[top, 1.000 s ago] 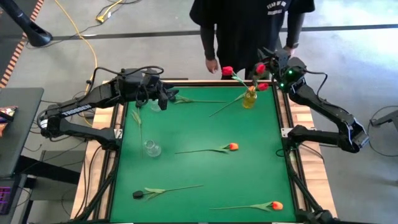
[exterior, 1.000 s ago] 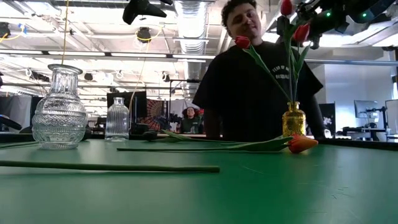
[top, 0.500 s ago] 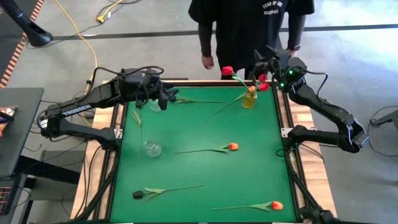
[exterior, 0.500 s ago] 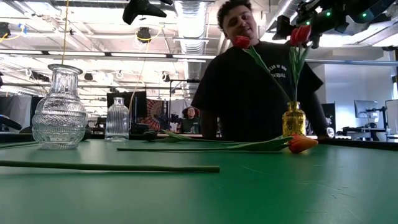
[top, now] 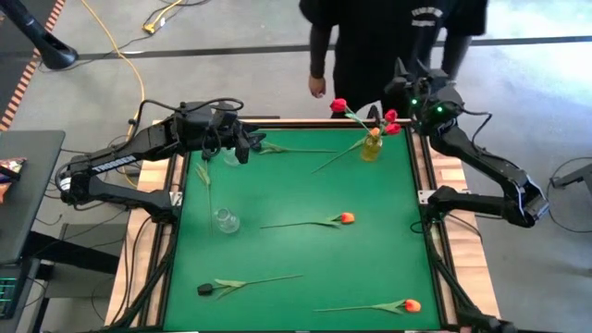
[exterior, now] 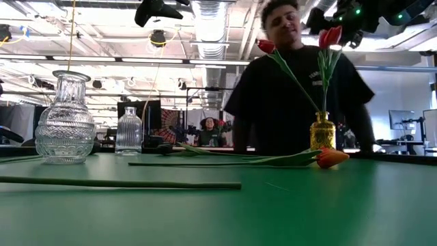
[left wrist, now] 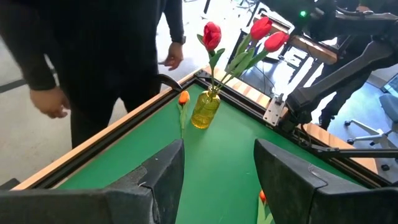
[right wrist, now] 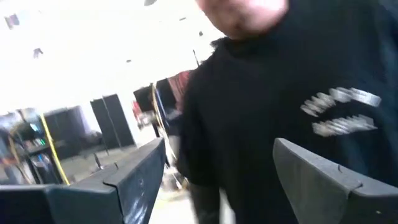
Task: Sort flowers into vase by color
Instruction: Put the middle orange flower into the top transparent vase
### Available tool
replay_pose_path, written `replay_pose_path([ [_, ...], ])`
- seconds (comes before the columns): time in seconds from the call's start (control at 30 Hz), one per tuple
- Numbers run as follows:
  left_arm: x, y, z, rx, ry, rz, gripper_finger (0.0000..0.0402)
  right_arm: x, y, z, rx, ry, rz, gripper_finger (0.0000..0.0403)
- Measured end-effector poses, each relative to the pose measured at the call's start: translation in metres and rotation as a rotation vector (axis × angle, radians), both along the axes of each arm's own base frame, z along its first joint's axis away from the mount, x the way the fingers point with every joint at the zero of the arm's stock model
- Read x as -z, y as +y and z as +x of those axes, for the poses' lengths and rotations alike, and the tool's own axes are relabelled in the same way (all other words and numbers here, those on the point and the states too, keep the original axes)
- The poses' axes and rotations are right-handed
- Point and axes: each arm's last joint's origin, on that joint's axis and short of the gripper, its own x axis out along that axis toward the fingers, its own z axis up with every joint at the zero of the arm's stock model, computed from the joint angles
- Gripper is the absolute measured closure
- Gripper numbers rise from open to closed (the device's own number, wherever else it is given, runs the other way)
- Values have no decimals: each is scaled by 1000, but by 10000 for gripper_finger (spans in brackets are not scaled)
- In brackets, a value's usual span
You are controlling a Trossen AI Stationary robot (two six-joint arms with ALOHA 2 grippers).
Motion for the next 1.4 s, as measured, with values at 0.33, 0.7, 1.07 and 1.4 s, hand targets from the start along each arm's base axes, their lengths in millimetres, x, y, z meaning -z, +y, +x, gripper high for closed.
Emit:
replay_pose_path([
  [0.33, 0, -2, 1, 71, 15, 30, 221, -44, 42, -1, -234, -57, -338, 78],
  [0.7, 0, -3, 1, 147, 26, 64, 221, -97, 98, 9, -653, 53, -259, 79],
  [1.07, 0, -10, 3, 260, 26, 102, 221, -122, 147, 20, -1030, 99, -49, 79],
  [1.4, 6, -18, 30, 388, -6, 137, 221, -103, 192, 53, -1295, 280, 98, 79],
])
